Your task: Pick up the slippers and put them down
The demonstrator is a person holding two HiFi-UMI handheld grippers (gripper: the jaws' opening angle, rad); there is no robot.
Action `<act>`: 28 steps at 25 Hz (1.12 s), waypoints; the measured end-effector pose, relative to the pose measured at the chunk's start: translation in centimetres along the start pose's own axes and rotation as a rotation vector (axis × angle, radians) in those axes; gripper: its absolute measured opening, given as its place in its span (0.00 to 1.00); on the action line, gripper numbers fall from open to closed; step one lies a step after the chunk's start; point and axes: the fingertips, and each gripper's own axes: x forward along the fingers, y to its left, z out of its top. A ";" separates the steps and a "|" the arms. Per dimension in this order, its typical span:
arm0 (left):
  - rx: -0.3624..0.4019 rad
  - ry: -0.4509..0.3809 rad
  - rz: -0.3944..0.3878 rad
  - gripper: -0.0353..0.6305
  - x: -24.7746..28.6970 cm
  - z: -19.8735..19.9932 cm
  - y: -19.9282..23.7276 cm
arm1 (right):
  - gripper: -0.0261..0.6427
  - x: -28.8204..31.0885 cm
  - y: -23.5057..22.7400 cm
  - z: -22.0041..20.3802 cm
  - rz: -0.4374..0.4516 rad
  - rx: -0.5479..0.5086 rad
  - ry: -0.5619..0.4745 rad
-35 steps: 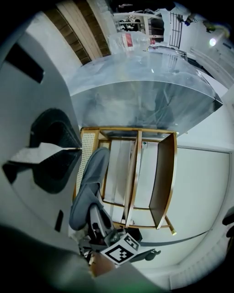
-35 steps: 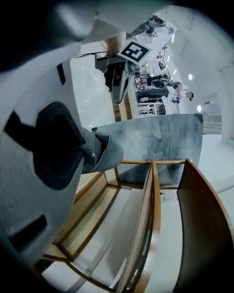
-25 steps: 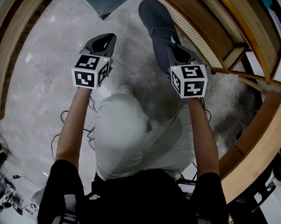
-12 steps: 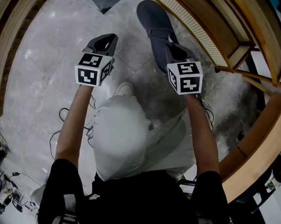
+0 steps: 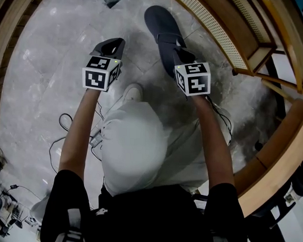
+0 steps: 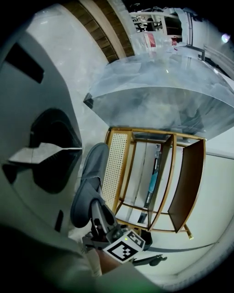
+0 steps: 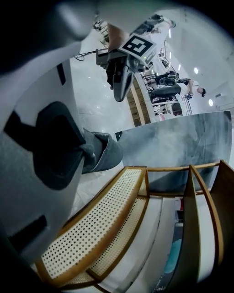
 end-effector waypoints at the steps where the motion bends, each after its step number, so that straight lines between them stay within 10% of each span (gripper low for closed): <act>1: -0.003 0.008 0.000 0.07 0.1 -0.5 0.0 | 0.07 0.3 0.1 -0.5 0.003 -0.001 0.011; 28: -0.052 0.112 -0.027 0.07 2.8 -7.5 -0.9 | 0.13 3.9 1.3 -8.4 0.059 0.105 0.131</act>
